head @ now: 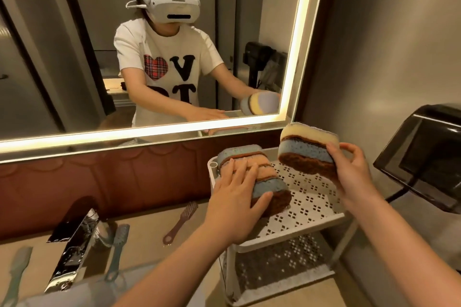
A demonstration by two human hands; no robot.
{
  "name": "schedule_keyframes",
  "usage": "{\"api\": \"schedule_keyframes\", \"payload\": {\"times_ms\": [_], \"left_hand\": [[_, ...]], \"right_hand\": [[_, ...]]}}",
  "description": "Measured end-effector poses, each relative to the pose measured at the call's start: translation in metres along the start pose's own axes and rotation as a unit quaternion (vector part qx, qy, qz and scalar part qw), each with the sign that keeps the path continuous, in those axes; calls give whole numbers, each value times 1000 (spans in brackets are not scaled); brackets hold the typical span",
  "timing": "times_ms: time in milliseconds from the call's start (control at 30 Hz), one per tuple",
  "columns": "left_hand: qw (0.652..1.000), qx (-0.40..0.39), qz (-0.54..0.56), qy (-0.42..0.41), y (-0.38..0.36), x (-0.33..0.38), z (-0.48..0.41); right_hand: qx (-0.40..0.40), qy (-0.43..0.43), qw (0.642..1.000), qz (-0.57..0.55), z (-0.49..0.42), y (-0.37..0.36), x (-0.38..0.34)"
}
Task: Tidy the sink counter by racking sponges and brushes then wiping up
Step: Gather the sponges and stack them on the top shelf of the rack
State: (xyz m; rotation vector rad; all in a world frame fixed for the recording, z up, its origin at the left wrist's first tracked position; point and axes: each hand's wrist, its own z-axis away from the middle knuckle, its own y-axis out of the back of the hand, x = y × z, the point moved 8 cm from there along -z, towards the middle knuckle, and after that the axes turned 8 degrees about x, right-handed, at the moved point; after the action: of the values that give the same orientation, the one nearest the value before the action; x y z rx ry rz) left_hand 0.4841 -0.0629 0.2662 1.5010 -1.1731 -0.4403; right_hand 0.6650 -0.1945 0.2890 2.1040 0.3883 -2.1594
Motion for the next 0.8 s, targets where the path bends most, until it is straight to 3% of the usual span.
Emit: {"api": "schedule_keyframes", "payload": {"times_ms": [400,567,800], "left_hand": [[999,32,2,16,0,-2,-2],[999,43,5,6,0,-1,-1],[999,34,6,8,0,1,-2]], "right_hand": [[8,13,988,152,-46,-17,17],[-50,22,974,222,-57,-35,17],[-53,3,971,233,-60,-42,26]]}}
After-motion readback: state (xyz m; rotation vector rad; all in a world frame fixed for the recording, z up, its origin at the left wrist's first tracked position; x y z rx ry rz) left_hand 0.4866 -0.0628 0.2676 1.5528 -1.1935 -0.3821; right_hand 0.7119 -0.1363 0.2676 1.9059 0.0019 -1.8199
